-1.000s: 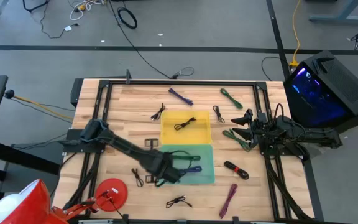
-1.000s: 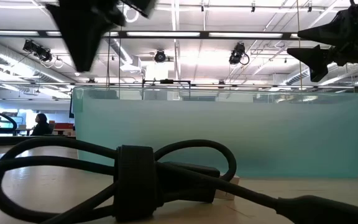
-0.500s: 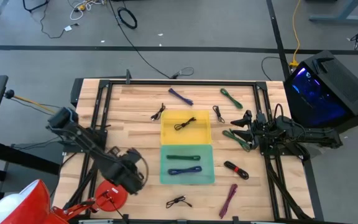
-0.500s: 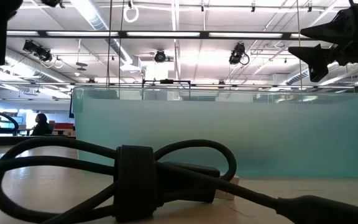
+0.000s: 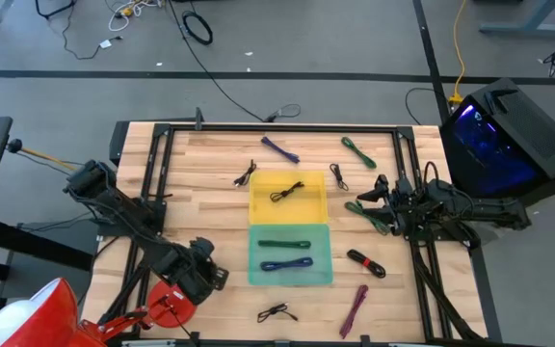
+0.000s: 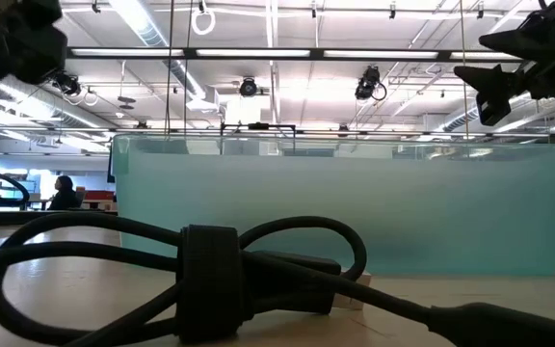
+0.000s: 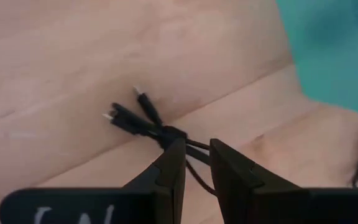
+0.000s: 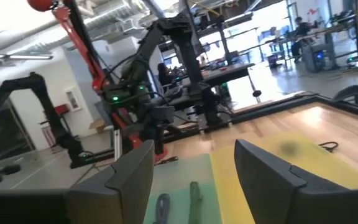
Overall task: Pick & Place USB Port
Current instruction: Put the black charger cable into the yellow bin
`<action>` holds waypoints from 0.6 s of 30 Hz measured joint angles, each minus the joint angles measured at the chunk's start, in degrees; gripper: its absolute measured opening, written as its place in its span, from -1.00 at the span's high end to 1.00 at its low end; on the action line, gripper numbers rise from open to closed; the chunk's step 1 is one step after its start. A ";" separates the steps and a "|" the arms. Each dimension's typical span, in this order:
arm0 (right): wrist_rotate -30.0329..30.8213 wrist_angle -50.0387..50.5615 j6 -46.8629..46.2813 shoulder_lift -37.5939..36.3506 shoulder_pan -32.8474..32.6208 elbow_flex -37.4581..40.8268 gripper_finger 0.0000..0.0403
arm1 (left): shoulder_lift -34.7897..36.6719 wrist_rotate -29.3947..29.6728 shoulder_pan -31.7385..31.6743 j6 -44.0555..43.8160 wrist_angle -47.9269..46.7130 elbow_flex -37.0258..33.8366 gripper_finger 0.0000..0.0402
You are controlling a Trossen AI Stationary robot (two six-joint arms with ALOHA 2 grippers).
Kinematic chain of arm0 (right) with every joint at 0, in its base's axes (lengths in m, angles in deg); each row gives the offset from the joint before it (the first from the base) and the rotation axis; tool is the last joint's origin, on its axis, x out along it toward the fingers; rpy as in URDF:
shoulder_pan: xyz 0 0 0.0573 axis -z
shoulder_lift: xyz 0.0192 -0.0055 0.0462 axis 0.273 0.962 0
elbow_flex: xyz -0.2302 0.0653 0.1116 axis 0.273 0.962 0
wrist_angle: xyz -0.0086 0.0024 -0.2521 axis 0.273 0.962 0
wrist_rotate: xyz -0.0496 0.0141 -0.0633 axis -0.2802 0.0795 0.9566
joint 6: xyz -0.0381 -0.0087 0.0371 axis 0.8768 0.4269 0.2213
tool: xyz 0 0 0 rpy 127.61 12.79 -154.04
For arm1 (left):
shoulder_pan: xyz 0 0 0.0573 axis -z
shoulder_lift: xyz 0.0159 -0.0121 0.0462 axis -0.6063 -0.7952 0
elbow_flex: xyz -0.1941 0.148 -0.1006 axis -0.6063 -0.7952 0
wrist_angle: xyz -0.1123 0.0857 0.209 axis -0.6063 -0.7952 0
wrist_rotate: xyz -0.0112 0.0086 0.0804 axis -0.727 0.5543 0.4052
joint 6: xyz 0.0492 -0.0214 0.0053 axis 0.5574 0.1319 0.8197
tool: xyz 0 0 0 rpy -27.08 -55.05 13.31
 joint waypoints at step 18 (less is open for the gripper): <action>-4.64 0.58 -0.43 0.00 0.00 0.00 -0.11 | -0.10 -2.00 -0.02 -9.38 4.67 -1.40 0.09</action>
